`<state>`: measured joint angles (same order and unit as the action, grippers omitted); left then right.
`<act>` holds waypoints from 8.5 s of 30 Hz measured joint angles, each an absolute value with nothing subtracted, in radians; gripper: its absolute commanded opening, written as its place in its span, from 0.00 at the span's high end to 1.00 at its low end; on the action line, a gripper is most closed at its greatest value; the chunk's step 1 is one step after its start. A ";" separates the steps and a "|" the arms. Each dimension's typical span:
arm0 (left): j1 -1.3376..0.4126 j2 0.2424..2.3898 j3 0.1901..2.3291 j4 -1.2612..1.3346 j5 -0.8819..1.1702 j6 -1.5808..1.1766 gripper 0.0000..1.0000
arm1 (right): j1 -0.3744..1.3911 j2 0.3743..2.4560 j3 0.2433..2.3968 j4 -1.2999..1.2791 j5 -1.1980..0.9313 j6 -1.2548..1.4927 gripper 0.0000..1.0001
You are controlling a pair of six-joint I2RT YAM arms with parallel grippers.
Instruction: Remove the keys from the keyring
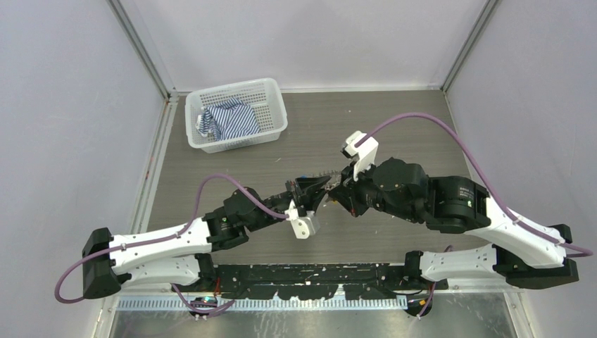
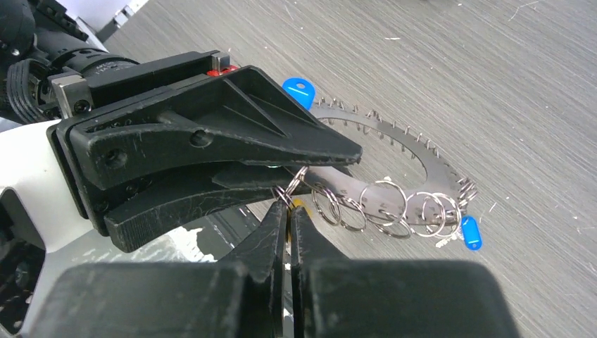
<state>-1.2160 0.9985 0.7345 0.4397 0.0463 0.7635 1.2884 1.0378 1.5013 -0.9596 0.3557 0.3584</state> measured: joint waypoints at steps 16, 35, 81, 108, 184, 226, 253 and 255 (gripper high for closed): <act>-1.218 1.019 0.735 0.575 -0.078 0.779 1.00 | 1.288 0.971 1.462 -0.949 0.518 0.534 0.64; -1.218 1.097 0.735 0.636 -0.119 0.832 1.00 | 1.288 0.979 1.388 -0.748 0.581 0.844 0.65; -1.218 1.109 0.735 0.638 -0.103 0.845 1.00 | 1.280 1.023 1.464 -0.944 0.662 0.975 0.81; -1.218 1.109 0.735 0.638 -0.104 0.845 1.00 | 1.274 1.054 1.496 -0.975 0.672 0.933 0.88; -1.150 1.124 0.746 0.623 -0.021 0.714 1.00 | 1.226 1.179 1.650 -1.131 0.649 0.790 0.79; -1.150 1.124 0.746 0.608 -0.021 0.715 1.00 | 1.222 1.163 1.651 -1.082 0.625 0.735 0.73; -1.147 1.124 0.748 0.601 -0.022 0.715 1.00 | 1.221 1.196 1.651 -1.131 0.646 0.772 0.99; -1.147 1.124 0.748 0.601 -0.022 0.715 1.00 | 1.221 1.196 1.651 -1.130 0.646 0.766 0.99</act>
<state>-1.1473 1.1240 0.7475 0.6010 -0.0216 0.7147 1.2209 1.1957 1.6508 -1.1297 0.6460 0.7658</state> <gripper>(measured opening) 0.195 0.021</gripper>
